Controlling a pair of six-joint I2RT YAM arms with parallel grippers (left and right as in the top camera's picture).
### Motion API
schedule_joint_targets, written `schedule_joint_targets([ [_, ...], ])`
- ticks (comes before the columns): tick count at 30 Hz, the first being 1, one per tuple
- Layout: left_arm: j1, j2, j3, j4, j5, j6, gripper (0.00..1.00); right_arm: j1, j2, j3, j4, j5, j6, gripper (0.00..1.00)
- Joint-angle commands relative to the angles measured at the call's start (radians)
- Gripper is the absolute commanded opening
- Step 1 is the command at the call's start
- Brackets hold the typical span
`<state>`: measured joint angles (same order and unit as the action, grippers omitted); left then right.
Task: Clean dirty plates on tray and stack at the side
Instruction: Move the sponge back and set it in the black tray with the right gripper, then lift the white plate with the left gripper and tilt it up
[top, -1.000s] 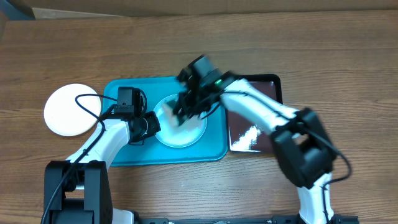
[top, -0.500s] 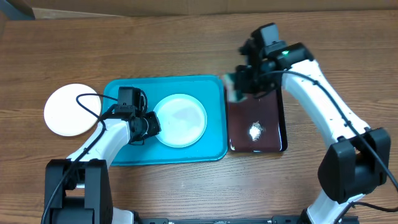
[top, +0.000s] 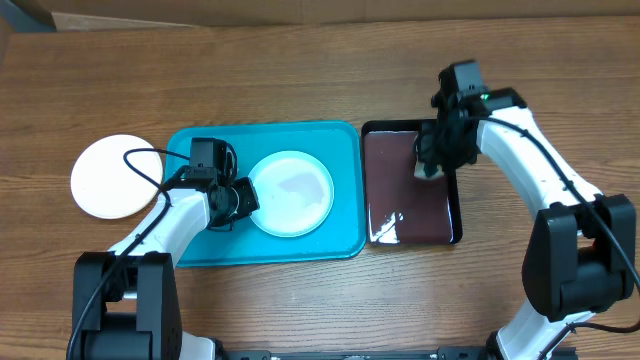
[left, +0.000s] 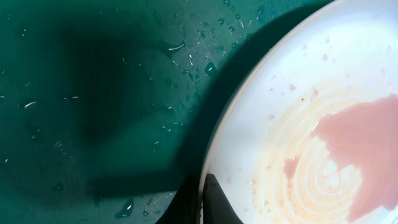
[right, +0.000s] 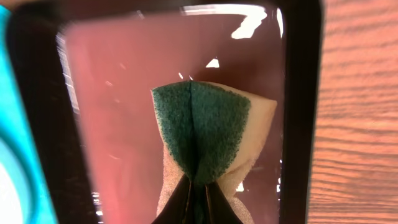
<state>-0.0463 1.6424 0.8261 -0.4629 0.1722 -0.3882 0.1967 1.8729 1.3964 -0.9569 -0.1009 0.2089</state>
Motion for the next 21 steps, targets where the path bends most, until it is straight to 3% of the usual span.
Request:
schedule_joint_targets([
  [1, -0.006, 0.008, 0.027, -0.03, -0.026, 0.019, 0.04, 0.016, -0.009, -0.038, 0.037, 0.011, -0.003, 0.04],
  [12, -0.006, -0.106, 0.235, -0.274, -0.108, 0.053, 0.04, 0.032, -0.008, -0.056, 0.062, 0.011, -0.003, 0.04],
  [17, -0.006, -0.168, 0.3, -0.349, -0.232, 0.059, 0.04, 0.042, -0.008, -0.068, 0.072, 0.011, 0.0, 0.26],
  [18, -0.006, -0.18, 0.307, -0.354, -0.256, 0.071, 0.04, 0.044, -0.008, -0.073, 0.075, 0.011, -0.001, 0.34],
  [19, -0.006, -0.192, 0.311, -0.357, -0.283, 0.079, 0.04, 0.045, -0.008, -0.079, 0.081, 0.011, -0.001, 0.48],
  [20, -0.006, -0.203, 0.312, -0.357, -0.317, 0.079, 0.04, 0.044, -0.008, -0.083, 0.087, 0.011, -0.001, 0.69],
  [21, -0.006, -0.217, 0.312, -0.357, -0.352, 0.078, 0.04, 0.044, -0.008, -0.083, 0.095, 0.01, -0.001, 0.79],
])
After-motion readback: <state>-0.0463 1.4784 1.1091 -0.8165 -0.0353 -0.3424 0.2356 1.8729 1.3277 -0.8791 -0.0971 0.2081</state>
